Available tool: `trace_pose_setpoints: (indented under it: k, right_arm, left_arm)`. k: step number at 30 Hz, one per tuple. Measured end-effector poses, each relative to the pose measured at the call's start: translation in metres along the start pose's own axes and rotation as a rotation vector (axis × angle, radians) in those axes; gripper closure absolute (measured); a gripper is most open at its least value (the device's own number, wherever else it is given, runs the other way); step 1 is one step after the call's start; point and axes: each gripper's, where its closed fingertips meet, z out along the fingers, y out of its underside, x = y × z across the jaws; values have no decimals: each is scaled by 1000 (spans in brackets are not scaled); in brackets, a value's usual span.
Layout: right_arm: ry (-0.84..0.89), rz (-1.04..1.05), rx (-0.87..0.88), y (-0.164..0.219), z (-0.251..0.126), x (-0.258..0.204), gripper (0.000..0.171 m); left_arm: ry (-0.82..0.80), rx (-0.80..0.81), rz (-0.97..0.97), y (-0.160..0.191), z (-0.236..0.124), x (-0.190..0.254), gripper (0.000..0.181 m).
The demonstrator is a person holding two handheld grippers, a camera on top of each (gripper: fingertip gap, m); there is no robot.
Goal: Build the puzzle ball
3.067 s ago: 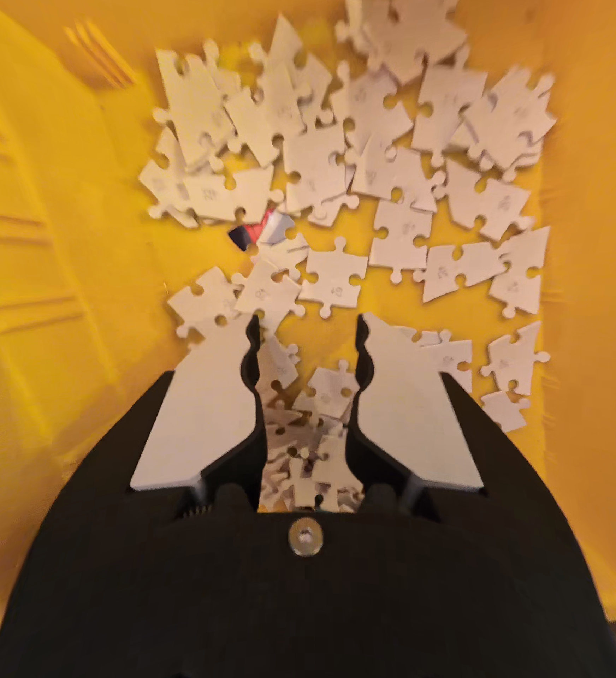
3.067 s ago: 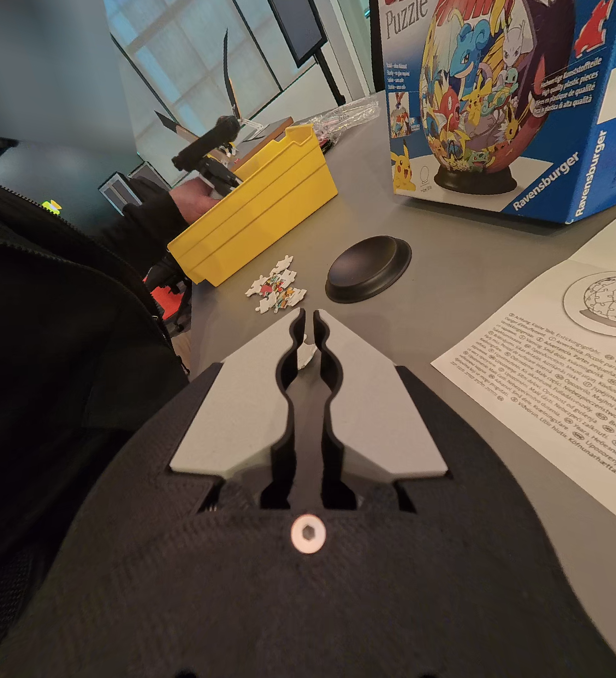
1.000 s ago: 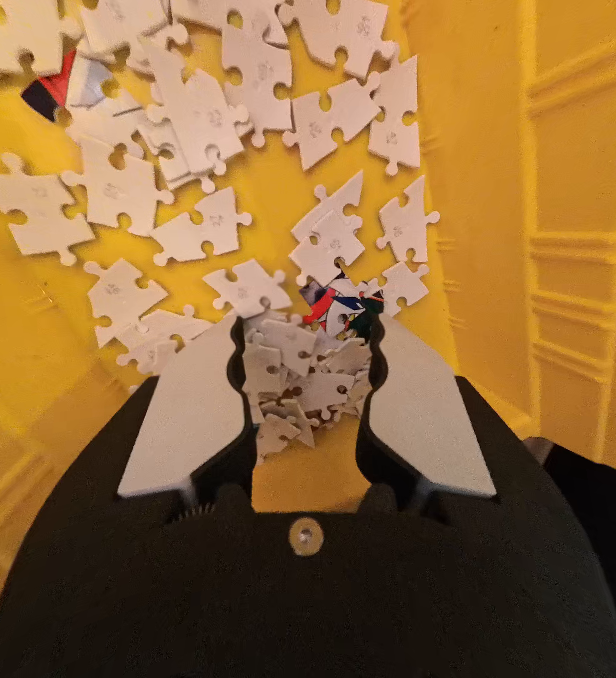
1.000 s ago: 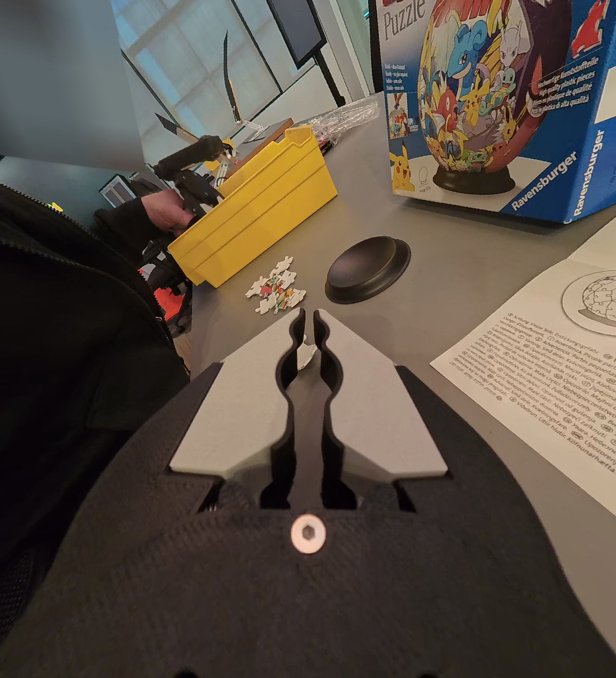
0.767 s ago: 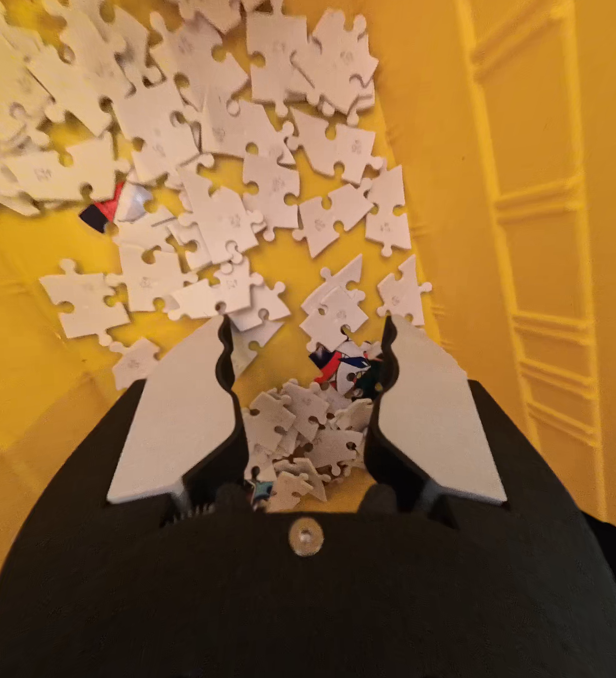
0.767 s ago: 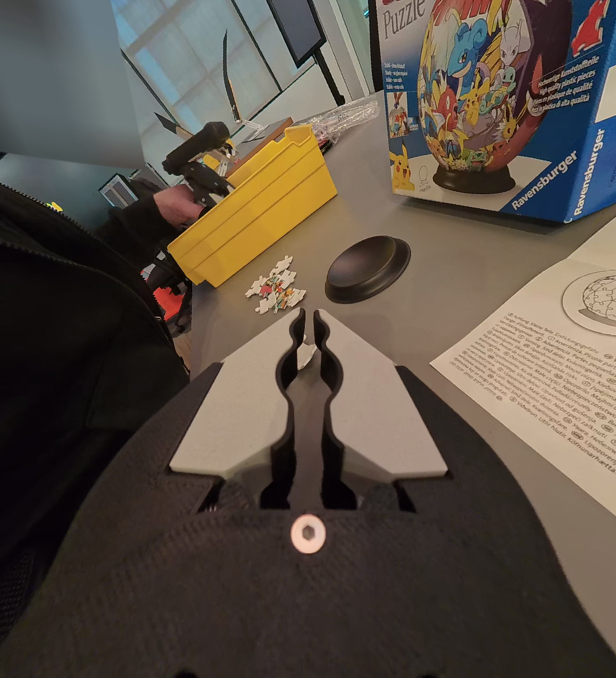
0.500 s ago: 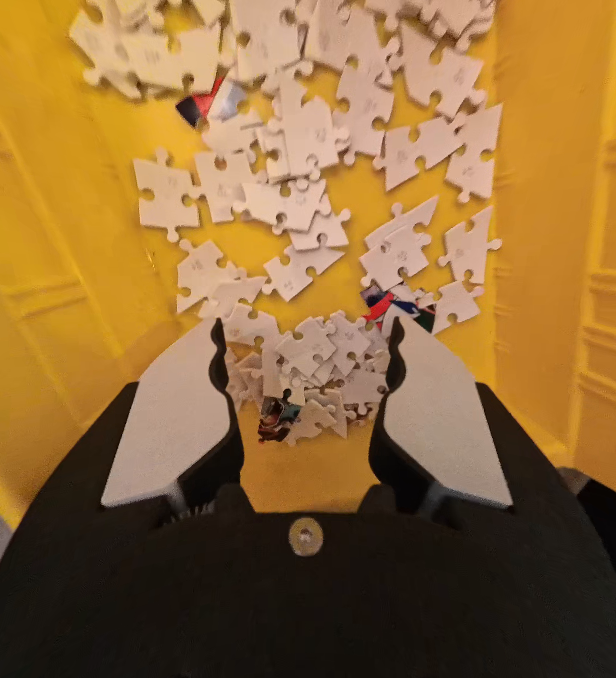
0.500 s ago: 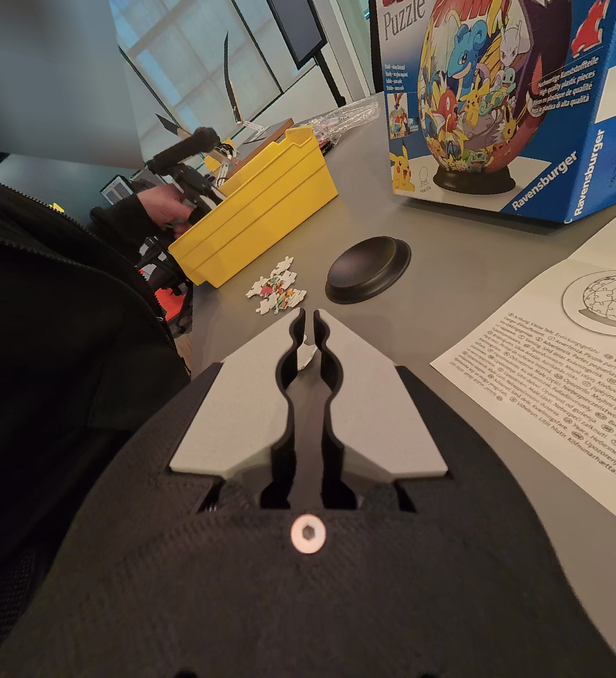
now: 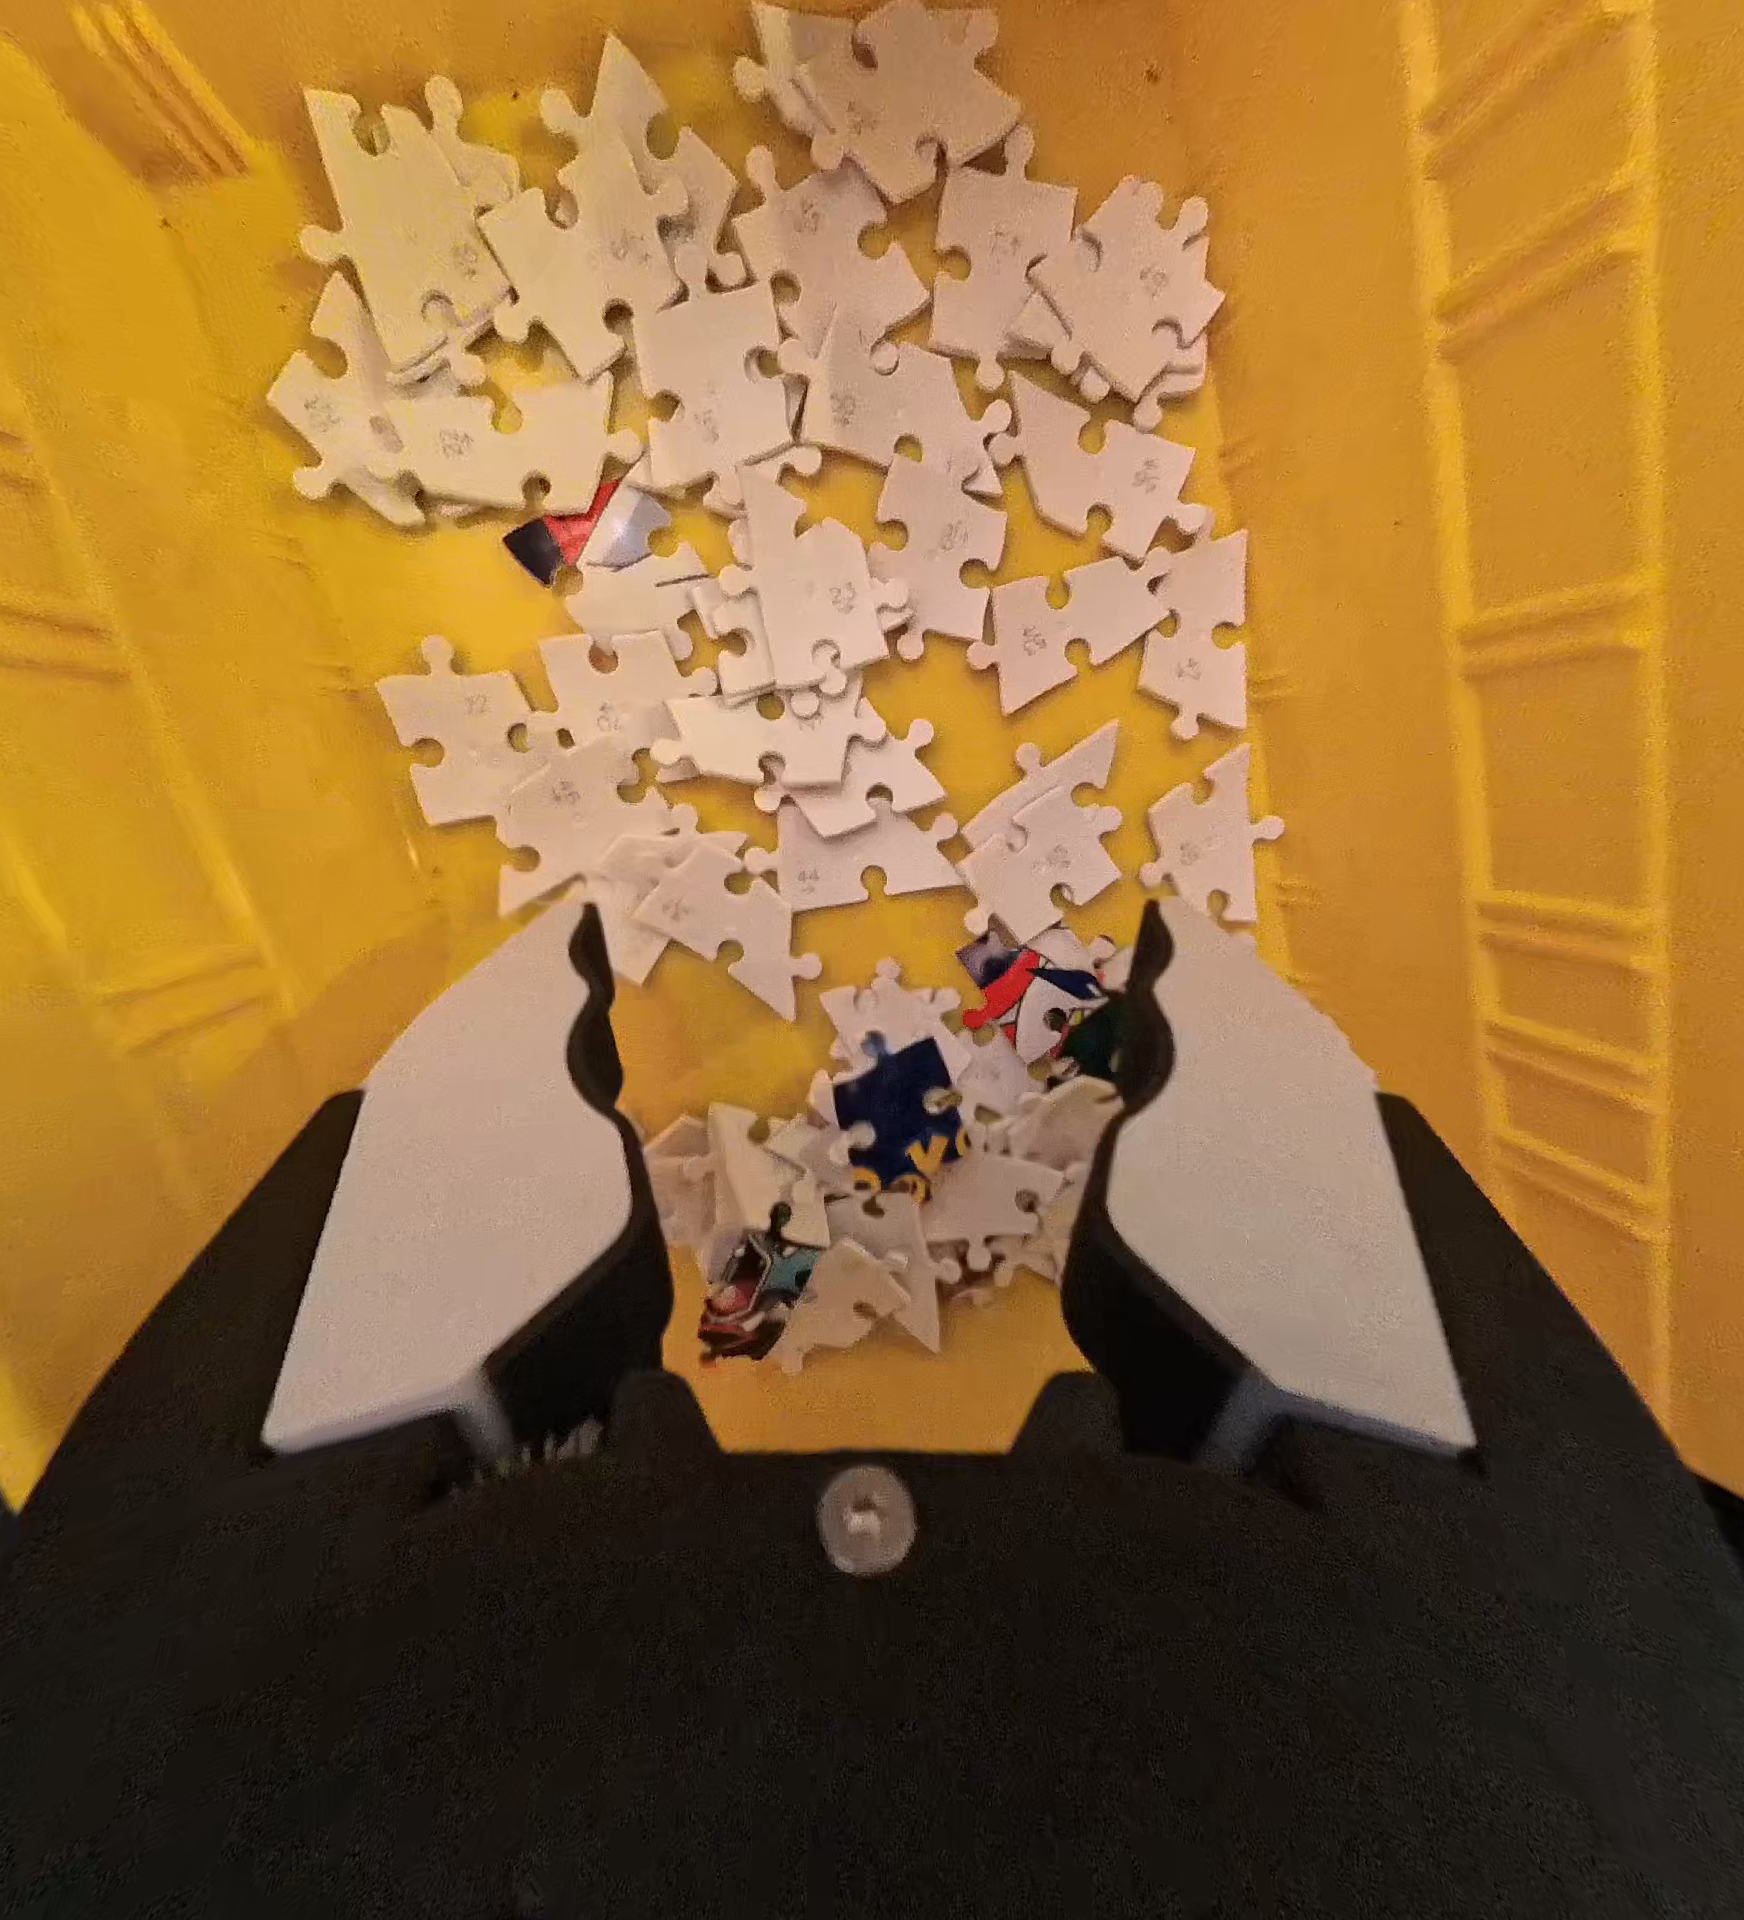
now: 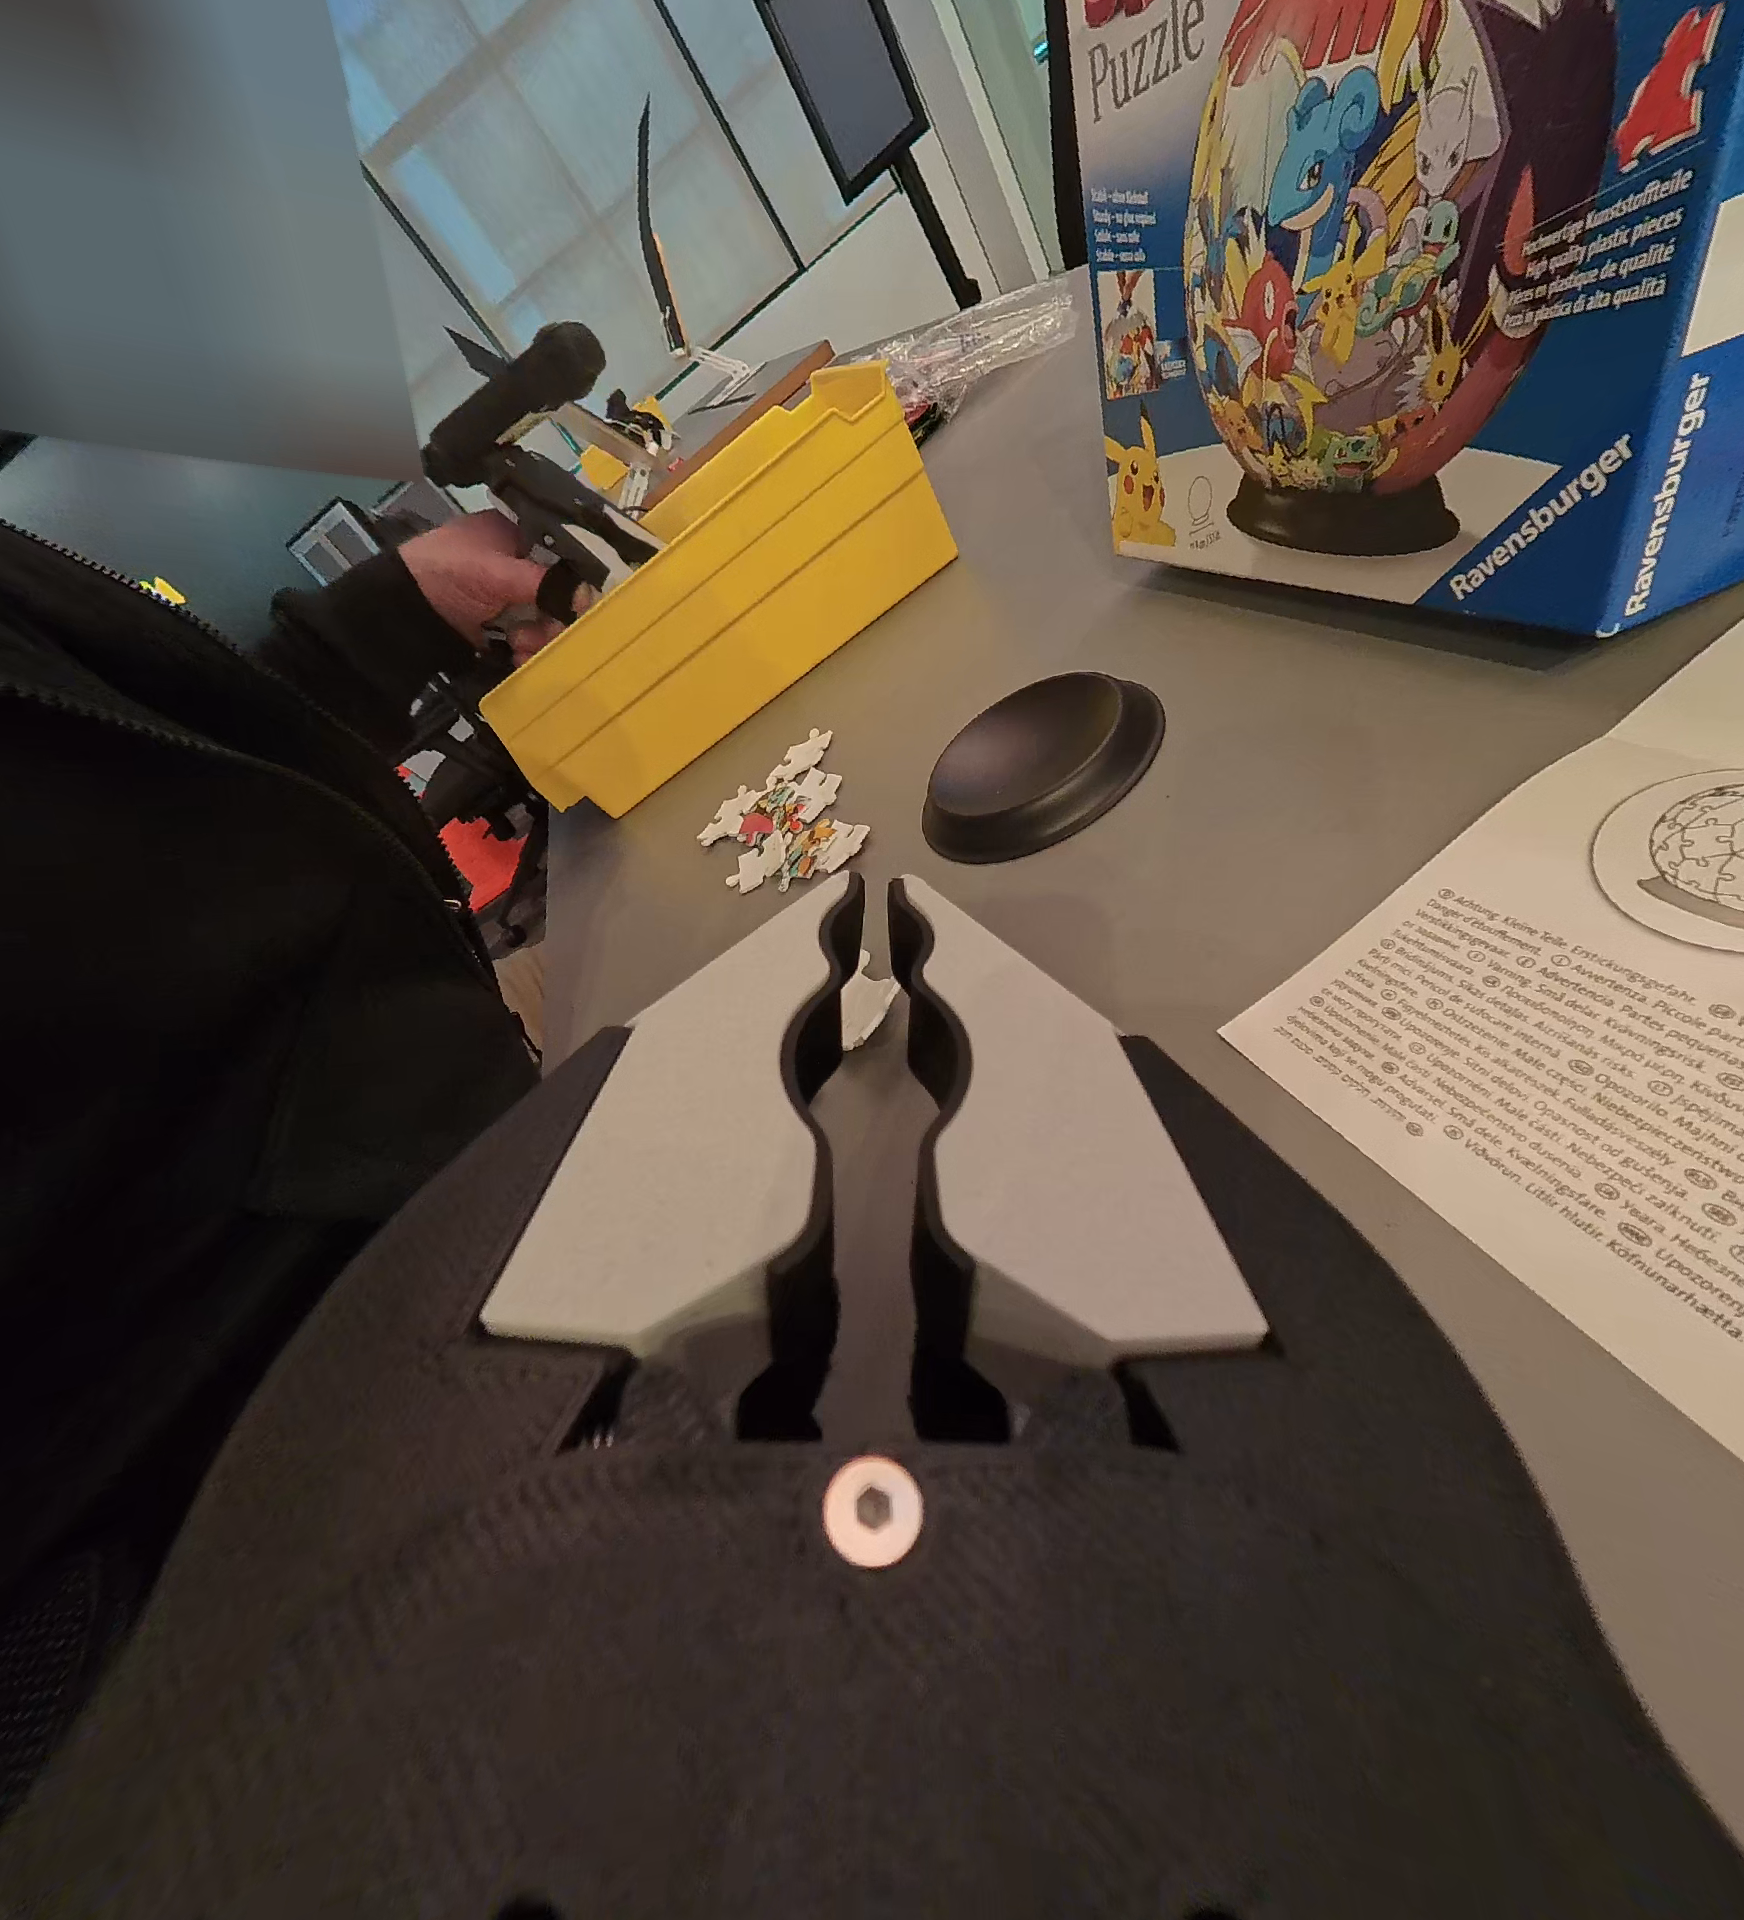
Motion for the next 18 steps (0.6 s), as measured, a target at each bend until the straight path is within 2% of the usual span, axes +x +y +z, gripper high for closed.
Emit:
trace_pose_setpoints:
  k: [7,12,15,18]
  right_arm:
    - [-1,-2,3,0,0,0,168]
    - [-1,-1,0,0,0,0,168]
    - [0,-1,0,0,0,0,168]
    - [1,-1,1,0,0,0,168]
  left_arm:
    - [14,-223,-27,54,1,6,92]
    - [60,-230,-21,59,7,21,98]
    - [71,-226,10,54,12,27,112]
    - [39,-238,44,53,11,24,137]
